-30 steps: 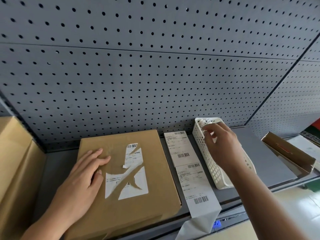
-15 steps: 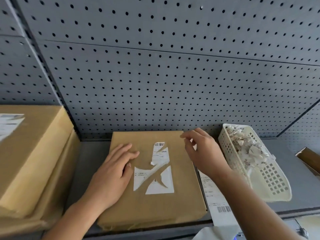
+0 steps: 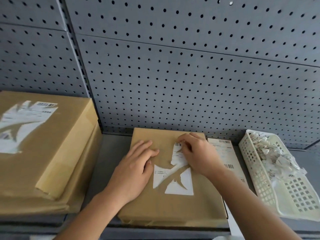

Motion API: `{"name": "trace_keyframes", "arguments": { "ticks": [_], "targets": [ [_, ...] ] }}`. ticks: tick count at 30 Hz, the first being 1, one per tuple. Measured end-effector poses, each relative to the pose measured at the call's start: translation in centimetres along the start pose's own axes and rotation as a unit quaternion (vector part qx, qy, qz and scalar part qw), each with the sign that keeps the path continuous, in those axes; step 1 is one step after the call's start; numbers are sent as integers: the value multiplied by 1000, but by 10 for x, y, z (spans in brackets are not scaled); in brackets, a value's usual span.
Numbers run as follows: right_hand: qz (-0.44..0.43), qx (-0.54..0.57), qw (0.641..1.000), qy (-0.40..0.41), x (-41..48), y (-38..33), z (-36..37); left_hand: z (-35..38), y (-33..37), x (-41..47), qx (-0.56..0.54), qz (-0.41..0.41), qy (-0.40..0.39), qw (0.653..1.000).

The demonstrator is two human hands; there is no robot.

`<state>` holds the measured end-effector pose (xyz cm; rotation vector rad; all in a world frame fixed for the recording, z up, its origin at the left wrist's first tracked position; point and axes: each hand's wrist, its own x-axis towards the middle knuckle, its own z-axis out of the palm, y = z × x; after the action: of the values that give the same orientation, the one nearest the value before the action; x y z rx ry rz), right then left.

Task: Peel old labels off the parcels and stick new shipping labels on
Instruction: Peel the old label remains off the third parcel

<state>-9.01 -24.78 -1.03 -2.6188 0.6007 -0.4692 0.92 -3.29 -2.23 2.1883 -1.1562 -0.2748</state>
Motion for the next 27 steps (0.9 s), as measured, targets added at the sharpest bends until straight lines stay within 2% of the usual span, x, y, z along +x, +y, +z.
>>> {"name": "trace_keyframes", "arguments": {
  "ticks": [6, 12, 17, 22, 27],
  "targets": [
    [-10, -49, 999, 17, 3, -3, 8, 0, -1, 1, 5, -1, 0, 1000],
    [16, -8, 1000, 17, 2, -2, 7, -1, 0, 0, 11, -1, -1, 1000],
    [-32, -5, 999, 22, 0, 1, 8, 0, -1, 0, 9, 1, -1, 1000],
    [-17, 35, 998, 40, 1, 4, 7, 0, -2, 1, 4, 1, 1, 1000],
    [-75, -27, 997, 18, 6, 6, 3, 1, -3, 0, 1, 5, 2, 1000]
  ]
}}
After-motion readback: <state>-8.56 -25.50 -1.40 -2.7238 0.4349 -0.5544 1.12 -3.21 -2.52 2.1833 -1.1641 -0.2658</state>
